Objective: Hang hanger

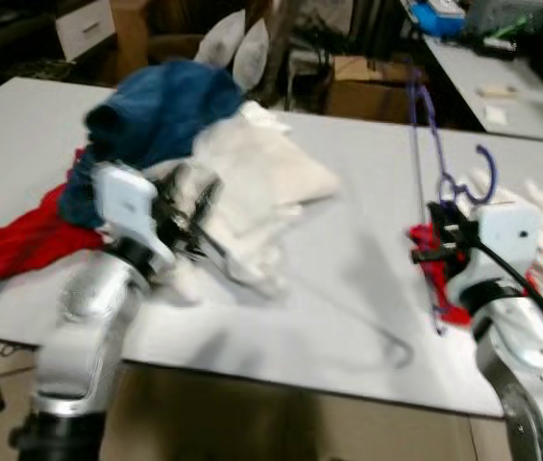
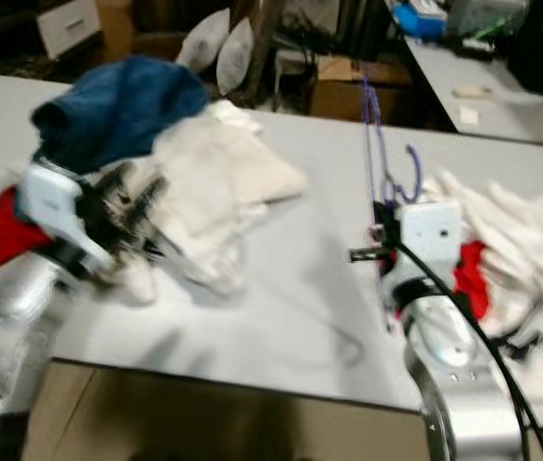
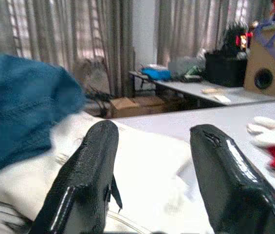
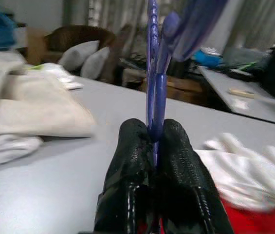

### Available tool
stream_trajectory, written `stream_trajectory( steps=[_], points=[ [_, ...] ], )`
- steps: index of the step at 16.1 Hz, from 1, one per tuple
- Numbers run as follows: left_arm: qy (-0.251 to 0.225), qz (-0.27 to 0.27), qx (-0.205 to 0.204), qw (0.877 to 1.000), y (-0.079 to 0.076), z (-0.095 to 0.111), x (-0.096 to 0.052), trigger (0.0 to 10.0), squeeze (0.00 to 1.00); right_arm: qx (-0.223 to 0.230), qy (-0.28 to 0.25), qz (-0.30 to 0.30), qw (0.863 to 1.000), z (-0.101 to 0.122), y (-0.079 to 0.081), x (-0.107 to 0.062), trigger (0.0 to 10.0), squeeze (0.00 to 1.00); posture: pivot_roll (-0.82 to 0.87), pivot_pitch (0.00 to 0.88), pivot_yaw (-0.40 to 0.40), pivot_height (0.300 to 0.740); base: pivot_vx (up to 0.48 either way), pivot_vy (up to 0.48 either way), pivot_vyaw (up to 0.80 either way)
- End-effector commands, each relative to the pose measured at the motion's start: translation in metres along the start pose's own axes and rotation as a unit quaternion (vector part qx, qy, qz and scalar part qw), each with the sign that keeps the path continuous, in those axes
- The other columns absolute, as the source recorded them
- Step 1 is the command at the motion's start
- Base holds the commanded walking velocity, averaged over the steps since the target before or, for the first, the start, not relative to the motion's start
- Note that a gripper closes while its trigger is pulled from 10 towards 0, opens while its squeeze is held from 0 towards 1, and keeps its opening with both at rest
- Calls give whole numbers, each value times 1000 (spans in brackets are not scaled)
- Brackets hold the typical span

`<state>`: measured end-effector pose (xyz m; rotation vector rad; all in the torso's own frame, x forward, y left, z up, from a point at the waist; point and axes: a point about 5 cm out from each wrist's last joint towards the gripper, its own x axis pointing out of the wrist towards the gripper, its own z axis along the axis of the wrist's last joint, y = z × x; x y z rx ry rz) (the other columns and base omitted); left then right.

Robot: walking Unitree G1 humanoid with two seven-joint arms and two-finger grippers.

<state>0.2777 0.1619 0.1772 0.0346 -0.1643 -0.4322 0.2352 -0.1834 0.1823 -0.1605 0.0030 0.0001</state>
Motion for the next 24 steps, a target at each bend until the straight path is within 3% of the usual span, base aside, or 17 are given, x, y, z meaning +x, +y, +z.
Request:
stream_trajectory(
  steps=[1,4,6,13,19,24],
  points=[
    [1,9,15,1000,6,0,-2,10000,0,-3,-4,3,1000,2,2,-1,10000,0,-10,0,-18,740,0,-300,0],
    [7,7,11,1000,3,-7,-3,10000,0,-36,1,-10,999,2,-2,-2,10000,0,-16,0,-16,740,0,-295,0],
    [6,3,10,1000,-1,-9,-1,10000,0,-21,-9,-6,1000,5,0,-3,10000,0,-19,0,-14,740,0,-270,0],
    [-8,-17,4,1000,-13,-6,6,10000,0,-38,-27,-19,999,15,-1,-4,10000,0,-33,0,-6,740,0,0,0],
    [-15,-20,-2,1000,-16,-6,10,10000,0,-33,-41,-14,999,21,6,-8,10000,0,-50,0,-1,740,0,-318,0],
    [-11,-28,-23,999,-18,-9,14,10000,0,-16,-68,-37,997,30,1,-15,10000,0,-80,0,22,740,0,-359,-788]
  ],
)
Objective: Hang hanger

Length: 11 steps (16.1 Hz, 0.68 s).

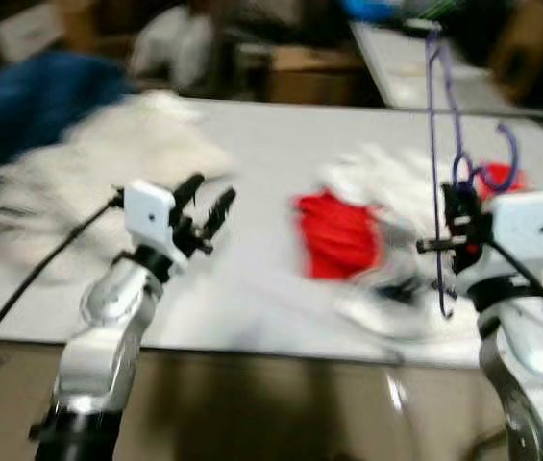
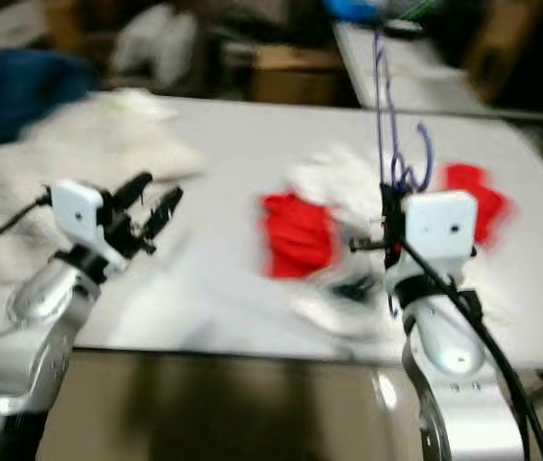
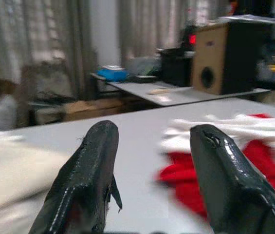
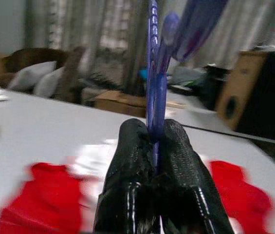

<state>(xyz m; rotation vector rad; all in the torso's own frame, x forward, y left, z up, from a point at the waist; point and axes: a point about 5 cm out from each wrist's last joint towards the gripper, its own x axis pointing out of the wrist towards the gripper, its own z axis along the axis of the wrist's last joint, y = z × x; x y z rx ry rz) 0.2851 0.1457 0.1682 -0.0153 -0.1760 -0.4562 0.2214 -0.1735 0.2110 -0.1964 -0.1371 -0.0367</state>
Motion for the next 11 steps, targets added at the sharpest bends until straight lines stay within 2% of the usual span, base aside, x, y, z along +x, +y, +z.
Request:
stream_trajectory(
  steps=[1,6,7,8,10,11],
  points=[
    [2,-16,-13,1000,-5,-1,4,10000,0,3,2,-14,1000,0,-4,-4,10000,0,-89,0,26,740,0,480,-788],
    [4,-21,-14,1000,-9,-3,3,10000,0,36,40,-12,998,-12,-1,-18,10000,0,-94,0,20,740,0,480,-788],
    [17,-6,-9,1000,-7,-10,3,10000,0,53,62,-9,997,-22,-1,-18,10000,0,-100,0,21,740,0,0,0],
    [28,-1,-20,999,-6,-13,3,10000,0,56,78,-5,995,-27,-3,-16,10000,0,-104,0,24,740,0,0,0],
    [42,-6,-16,999,-7,-17,3,10000,0,56,93,-3,994,-32,-5,-15,10000,0,-113,0,23,740,0,0,0],
    [62,8,-2,998,-1,-25,0,10000,0,9,107,3,994,-37,-8,-14,10000,0,-105,0,16,740,0,0,0]
  ],
)
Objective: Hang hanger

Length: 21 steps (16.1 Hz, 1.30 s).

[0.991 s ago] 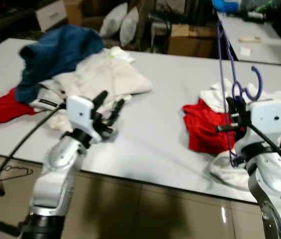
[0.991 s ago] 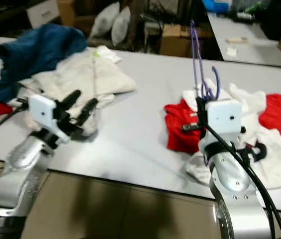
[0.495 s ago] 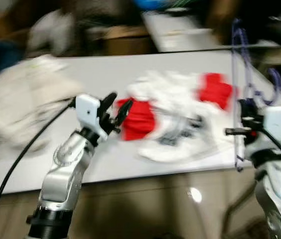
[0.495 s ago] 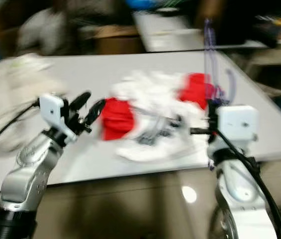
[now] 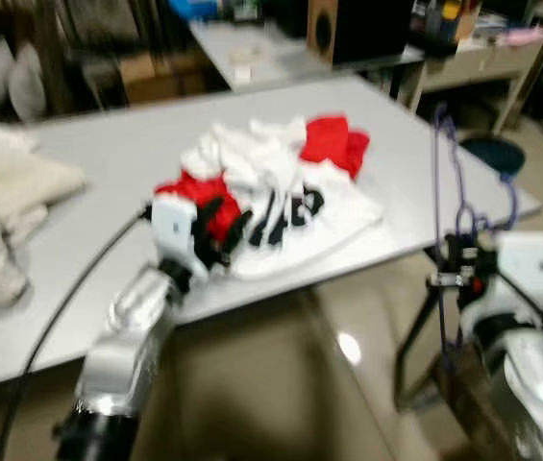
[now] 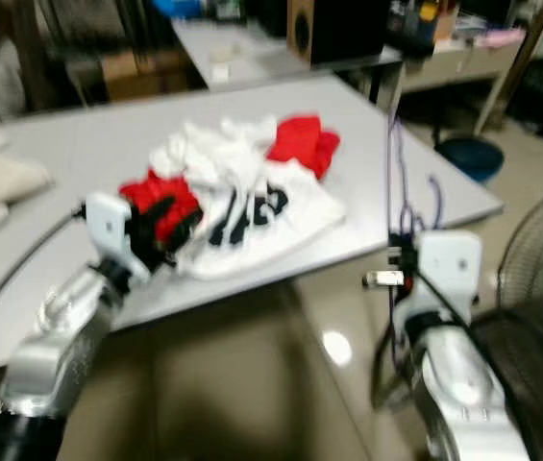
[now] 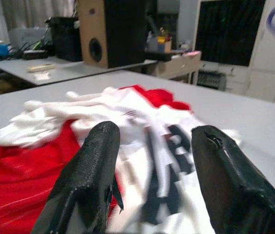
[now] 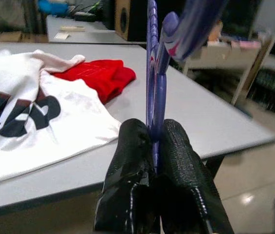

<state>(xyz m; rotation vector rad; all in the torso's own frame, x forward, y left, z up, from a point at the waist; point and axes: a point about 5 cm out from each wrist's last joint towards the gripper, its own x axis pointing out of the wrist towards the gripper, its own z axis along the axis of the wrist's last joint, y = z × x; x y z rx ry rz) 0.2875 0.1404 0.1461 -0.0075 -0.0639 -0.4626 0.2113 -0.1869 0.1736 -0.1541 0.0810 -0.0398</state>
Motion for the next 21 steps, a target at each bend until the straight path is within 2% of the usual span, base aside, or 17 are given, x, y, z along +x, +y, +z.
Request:
stream_trajectory(
  steps=[1,4,5,6,9,10,11,12,14,16,17,18,19,20,21],
  points=[
    [11,19,10,1000,6,-4,-2,10000,0,-11,8,-1,1000,-3,-2,1,10000,0,-94,0,6,740,0,0,0],
    [22,36,16,999,12,-10,-8,10000,0,-34,6,1,999,-12,0,7,10000,0,-90,0,13,740,0,0,0],
    [15,25,-14,999,6,-10,-5,10000,0,-19,1,13,1000,-9,-2,10,10000,0,-82,0,19,740,0,0,0],
    [14,10,-8,1000,0,-10,0,10000,0,-32,-1,21,999,-11,-4,13,10000,0,-76,0,19,740,0,0,0],
    [22,-42,26,999,-4,-10,8,10000,0,-25,-3,28,999,-14,-2,13,10000,0,-87,0,35,740,0,0,0],
    [36,-53,51,997,-3,-15,15,10000,0,-27,-2,30,999,-15,-1,11,10000,0,-94,0,40,740,0,0,0],
    [50,-51,54,996,0,-20,21,10000,20,-25,-3,31,999,-15,1,11,10000,0,-101,0,48,740,0,0,0],
    [68,-39,46,996,5,-25,28,10000,1000,-26,-6,34,999,-15,4,11,10000,0,-111,0,58,740,0,0,0],
    [98,-33,78,992,11,-33,40,10000,1000,-28,-4,41,999,-16,9,9,10000,0,-114,0,67,740,0,0,0],
    [136,-41,81,986,13,-47,46,10000,988,-32,4,46,998,-21,11,9,10000,0,-113,0,67,740,0,0,0],
    [141,-42,79,986,14,-50,47,10000,988,-32,5,45,998,-21,12,10,10000,0,-113,0,68,740,0,0,0],
    [145,-43,87,985,14,-53,50,10000,0,-33,6,40,999,-22,11,11,10000,0,-112,0,68,740,0,0,0],
    [147,-41,95,984,15,-54,51,10000,0,-33,5,38,999,-21,10,11,10000,0,-112,0,68,740,0,0,0],
    [149,-39,114,982,15,-56,55,1412,0,-33,5,34,999,-21,10,12,10000,0,-113,0,70,740,0,0,0],
    [149,-37,124,980,14,-56,57,863,0,-32,5,33,999,-21,10,12,10000,0,-113,0,71,740,0,0,0]
  ],
)
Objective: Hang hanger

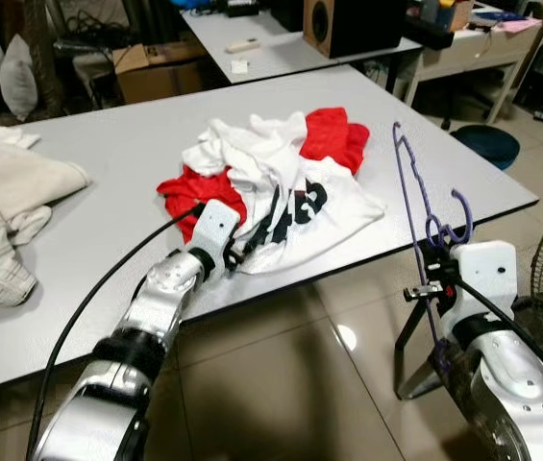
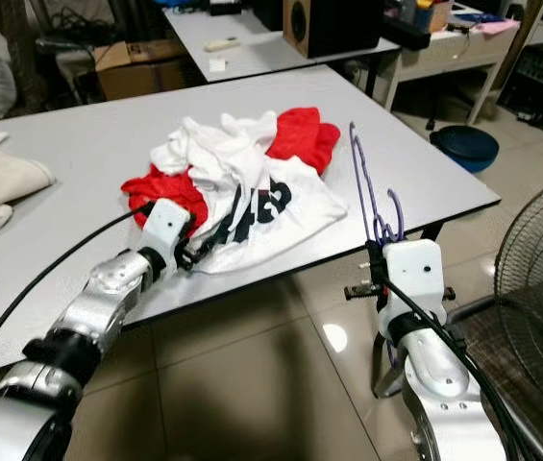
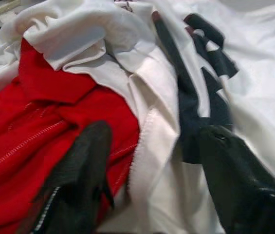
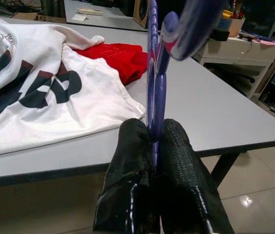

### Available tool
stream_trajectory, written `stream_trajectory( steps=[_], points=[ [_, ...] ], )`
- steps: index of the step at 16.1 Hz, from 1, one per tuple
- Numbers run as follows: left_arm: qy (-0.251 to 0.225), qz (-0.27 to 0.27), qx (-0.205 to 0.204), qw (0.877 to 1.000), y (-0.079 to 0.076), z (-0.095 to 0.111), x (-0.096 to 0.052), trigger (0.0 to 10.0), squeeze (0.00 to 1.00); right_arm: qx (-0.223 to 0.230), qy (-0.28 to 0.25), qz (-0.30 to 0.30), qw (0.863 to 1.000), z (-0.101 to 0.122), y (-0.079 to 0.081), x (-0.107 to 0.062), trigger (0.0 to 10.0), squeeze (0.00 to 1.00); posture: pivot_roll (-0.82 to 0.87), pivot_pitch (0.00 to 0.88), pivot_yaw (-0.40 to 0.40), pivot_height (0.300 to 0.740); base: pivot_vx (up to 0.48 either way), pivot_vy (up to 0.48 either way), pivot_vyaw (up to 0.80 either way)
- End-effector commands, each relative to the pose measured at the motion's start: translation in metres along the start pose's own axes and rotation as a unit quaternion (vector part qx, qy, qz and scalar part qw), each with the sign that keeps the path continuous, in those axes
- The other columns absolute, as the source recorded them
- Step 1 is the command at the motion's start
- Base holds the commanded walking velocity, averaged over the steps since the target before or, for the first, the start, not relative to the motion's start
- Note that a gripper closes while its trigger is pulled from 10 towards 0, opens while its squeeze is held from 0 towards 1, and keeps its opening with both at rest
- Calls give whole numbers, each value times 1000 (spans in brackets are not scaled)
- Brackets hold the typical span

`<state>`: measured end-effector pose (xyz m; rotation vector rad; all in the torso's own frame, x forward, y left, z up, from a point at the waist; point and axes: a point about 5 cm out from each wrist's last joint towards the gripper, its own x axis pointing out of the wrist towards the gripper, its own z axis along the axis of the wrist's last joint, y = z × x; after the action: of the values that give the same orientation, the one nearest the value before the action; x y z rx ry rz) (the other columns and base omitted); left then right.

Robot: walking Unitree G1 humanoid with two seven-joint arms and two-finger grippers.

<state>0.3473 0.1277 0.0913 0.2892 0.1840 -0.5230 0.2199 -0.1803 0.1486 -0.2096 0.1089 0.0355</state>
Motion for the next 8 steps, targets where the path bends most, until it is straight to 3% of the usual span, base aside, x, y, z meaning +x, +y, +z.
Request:
stream_trajectory(
  steps=[1,4,8],
  points=[
    [-6,2,21,1000,-1,5,4,0,0,-3,-7,-3,1000,2,1,2,10000,0,-117,0,75,740,0,0,0],
    [-27,-5,16,1000,-1,13,9,0,0,-4,-6,-1,1000,1,4,0,10000,0,-118,0,78,740,0,0,0],
    [-31,-19,19,999,-3,9,9,0,0,-6,-6,-1,1000,1,3,1,10000,0,-114,0,73,740,0,0,0]
  ],
)
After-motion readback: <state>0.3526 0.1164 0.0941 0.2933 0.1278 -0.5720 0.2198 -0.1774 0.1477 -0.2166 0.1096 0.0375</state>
